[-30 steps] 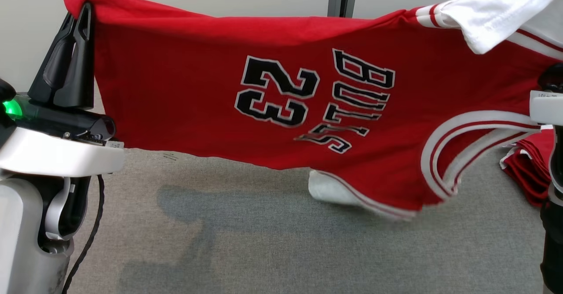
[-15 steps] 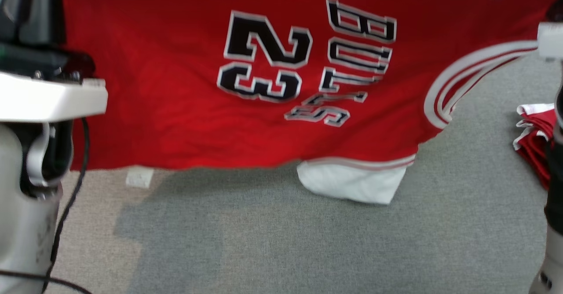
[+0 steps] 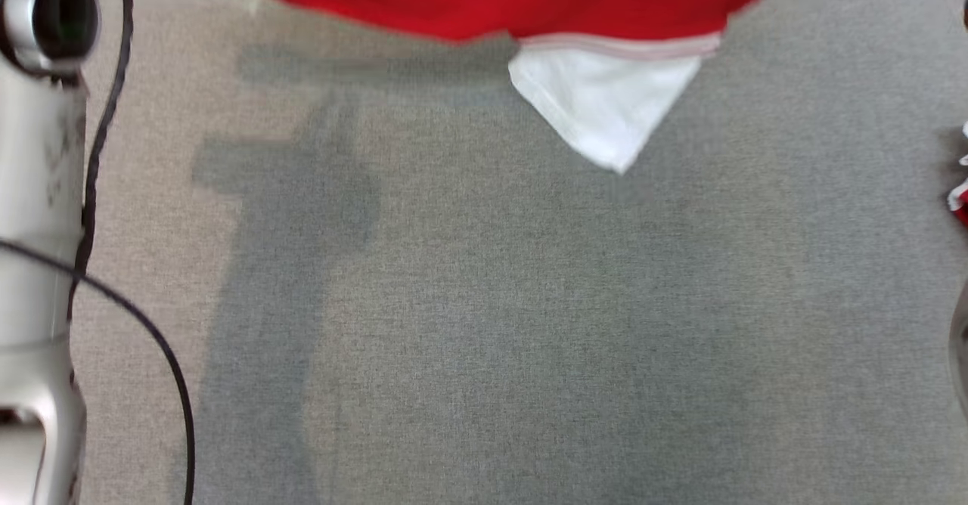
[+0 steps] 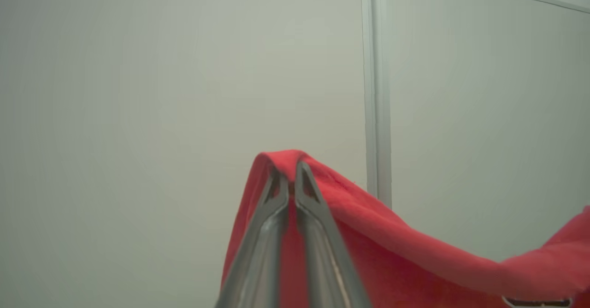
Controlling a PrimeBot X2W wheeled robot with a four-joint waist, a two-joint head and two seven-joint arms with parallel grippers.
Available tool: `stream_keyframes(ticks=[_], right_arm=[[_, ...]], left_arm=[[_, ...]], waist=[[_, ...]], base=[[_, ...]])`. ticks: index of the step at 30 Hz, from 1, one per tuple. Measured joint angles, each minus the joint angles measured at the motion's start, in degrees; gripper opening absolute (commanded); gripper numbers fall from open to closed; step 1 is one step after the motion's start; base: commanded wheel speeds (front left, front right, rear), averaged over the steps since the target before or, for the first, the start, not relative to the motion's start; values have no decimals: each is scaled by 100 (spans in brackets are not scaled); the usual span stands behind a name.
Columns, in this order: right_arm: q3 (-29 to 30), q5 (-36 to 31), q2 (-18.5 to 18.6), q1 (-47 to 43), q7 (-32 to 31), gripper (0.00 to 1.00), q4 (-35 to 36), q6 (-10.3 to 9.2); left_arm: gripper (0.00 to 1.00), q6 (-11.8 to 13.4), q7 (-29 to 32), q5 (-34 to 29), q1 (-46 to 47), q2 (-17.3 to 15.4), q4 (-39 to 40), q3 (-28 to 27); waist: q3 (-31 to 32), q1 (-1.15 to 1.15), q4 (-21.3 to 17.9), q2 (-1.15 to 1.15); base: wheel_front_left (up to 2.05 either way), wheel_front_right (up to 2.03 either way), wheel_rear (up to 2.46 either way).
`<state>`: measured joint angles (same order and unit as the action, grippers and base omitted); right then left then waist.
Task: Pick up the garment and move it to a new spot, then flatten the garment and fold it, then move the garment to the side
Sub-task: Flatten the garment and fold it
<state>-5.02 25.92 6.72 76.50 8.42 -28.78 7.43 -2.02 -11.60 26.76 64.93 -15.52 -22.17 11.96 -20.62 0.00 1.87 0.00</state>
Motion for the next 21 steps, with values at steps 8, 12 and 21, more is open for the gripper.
stream_keyframes(ticks=[8,12,21], right_arm=[[-435,385,-211,1087,393,0,-1846,0],[-665,489,-294,1180,375,0,-2484,0],[-1281,1043,-372,765,330,0,-3356,0]], left_arm=[[0,-255,-253,-62,1048,164,-1875,134],[0,-339,-254,-30,1193,210,-2535,176],[0,-505,-261,463,906,381,-3929,163]], waist=[[-139,0,12,0],[-165,0,-26,0],[-419,0,-60,0]], base=[[0,0,0],[0,0,0],[0,0,0]])
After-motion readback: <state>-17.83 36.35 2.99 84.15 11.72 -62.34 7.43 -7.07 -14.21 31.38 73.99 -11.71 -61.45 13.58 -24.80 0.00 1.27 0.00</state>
